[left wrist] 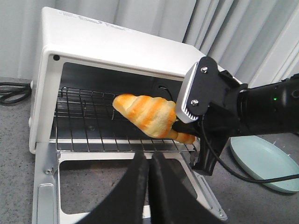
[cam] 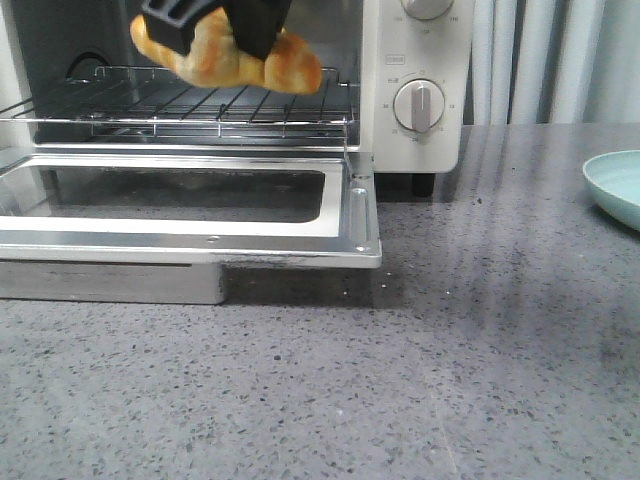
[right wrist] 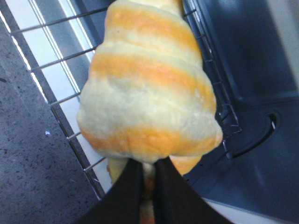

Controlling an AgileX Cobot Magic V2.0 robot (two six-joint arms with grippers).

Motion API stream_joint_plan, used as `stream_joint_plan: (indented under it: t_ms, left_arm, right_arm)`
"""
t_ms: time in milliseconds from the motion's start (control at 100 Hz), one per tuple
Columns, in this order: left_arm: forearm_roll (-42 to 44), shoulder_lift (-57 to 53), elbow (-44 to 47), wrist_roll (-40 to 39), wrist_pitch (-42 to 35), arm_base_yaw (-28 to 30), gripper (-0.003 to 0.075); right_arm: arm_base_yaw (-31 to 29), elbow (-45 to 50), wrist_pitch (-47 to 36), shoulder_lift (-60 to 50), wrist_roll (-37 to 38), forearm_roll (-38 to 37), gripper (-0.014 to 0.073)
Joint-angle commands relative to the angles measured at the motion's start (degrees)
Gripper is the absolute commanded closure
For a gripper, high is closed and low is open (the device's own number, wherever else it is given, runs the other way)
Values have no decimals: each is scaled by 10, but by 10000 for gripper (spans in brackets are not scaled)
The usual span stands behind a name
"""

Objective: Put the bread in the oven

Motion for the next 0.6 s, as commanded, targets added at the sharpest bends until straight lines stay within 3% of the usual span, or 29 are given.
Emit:
stream_joint_plan:
  t_ms: [0,60,180,280,590]
  left_arm:
    - [2,6,-16,1,-39,-1,741]
    - [2,6,-16,1,-39,-1,741]
    - [3,6,-16,1,-38,-1,741]
    - [10,6,-16,1,-35,-1,741]
    - [25,6,-16,1,-21,-1,741]
  right_arm:
    - [-9,-19,-20,-20,-2,-39,639]
    - [-12,-19,-22,-18,-2,-39,568]
    - [-22,-19,-25,-16,0,-39,302]
    - [-26,-19,-28,-16,5,-39,158]
    - [-3,-19,-21,-23,17,-39,148]
